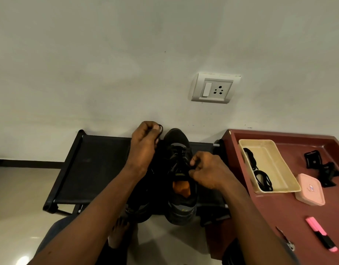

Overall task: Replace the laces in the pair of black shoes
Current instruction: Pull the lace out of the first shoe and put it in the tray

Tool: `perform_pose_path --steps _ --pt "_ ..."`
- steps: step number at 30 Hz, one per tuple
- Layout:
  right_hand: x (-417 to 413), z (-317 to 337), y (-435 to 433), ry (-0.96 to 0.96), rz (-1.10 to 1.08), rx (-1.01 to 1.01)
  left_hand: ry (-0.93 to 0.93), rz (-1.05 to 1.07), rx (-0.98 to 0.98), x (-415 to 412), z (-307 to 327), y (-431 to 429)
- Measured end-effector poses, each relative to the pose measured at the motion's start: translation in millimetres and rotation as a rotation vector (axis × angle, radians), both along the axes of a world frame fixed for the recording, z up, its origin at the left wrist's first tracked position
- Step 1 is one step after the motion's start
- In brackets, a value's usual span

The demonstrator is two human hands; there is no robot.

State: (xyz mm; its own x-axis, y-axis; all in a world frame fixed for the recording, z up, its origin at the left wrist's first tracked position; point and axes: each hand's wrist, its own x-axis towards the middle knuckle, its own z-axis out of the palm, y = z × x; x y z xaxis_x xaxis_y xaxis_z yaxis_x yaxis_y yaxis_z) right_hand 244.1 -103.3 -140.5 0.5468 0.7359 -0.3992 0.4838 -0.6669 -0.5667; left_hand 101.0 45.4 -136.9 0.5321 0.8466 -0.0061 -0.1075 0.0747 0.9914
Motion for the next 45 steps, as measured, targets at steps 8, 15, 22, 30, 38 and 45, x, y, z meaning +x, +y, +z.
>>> perform_pose_path --steps 8,15,22,30,38,45 --pt "-16 3 7 -0.171 0.033 0.013 0.687 -0.224 0.856 0 -15 -16" --pt "-23 6 11 -0.341 0.022 0.031 0.878 -0.490 0.846 -7 -18 -13" --pt "-34 7 14 -0.442 0.044 -0.014 0.979 -0.453 0.971 -6 -26 -13" --pt "-21 14 7 -0.342 -0.046 -0.026 0.960 -0.395 0.925 -7 -30 -13" --pt "-39 2 17 -0.652 0.150 0.032 1.000 -0.324 0.948 -5 -37 -21" --pt "-34 1 20 -0.547 -0.075 0.116 1.018 -0.315 0.931 -4 -36 -19"
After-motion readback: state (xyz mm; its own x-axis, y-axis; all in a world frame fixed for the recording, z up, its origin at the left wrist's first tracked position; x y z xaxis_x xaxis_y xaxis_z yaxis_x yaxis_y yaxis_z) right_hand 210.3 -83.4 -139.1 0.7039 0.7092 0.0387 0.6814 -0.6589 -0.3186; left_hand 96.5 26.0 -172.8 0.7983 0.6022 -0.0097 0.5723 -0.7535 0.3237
